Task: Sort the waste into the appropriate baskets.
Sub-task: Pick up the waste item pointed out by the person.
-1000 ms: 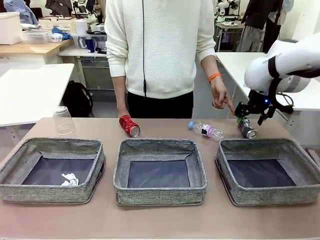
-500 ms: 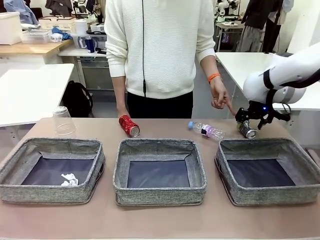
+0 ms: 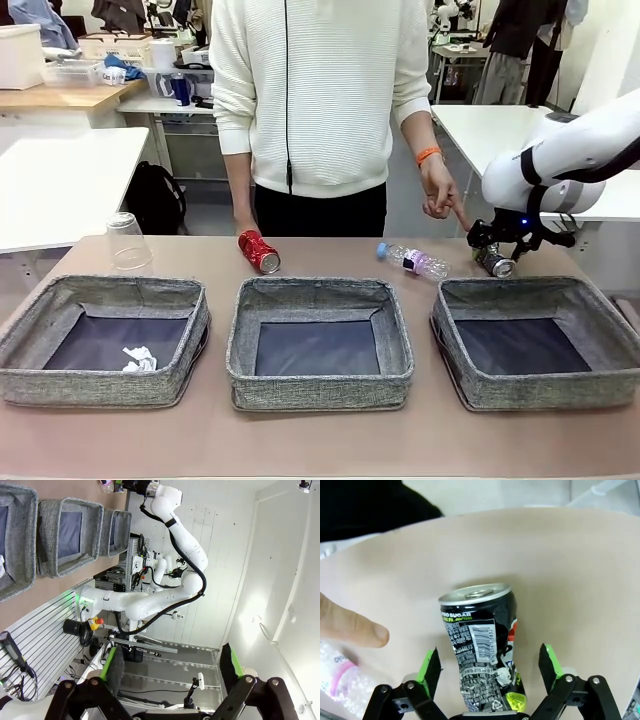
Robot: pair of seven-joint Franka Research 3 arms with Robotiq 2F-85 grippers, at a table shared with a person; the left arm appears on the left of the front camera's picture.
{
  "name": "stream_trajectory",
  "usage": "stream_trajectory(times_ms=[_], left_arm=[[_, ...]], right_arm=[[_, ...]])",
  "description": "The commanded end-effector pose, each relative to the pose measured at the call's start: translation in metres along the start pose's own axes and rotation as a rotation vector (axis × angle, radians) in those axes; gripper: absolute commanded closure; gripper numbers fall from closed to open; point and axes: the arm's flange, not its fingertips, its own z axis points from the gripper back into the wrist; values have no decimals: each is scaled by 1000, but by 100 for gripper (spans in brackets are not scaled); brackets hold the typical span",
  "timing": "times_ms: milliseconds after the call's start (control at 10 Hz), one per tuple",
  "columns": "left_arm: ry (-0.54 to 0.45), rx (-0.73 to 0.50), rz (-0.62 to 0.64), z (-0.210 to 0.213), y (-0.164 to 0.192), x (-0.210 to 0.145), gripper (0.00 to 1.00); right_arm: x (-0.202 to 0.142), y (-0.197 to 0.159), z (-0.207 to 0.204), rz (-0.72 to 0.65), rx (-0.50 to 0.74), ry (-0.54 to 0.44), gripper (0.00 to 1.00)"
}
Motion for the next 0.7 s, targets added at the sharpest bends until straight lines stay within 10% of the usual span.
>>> stream_trajectory(times_ms=[0,100,200,300,400,500,600], left_arm=[[7,-15,-13,0,-3,-1,0],[7,-15,-13,0,-3,-1,0],[7,-15,-13,0,-3,-1,0],[7,-15,-13,0,-3,-1,0],[7,-15,-13,0,-3,-1,0],[7,-15,-13,0,-3,-1,0],[7,-15,-13,0,-3,-1,0]], right_arm=[[8,2,1,-3,-10,-14,0],[8,2,1,-1,-16,-13,59],[8,3,0,14,-8,-9,60],[9,3,0,16,-9,-8,100],[9,4,0,20,-13,-9,62],[8,3,0,22,-18,-8,100],[8,3,-1,22,-18,-7,100]])
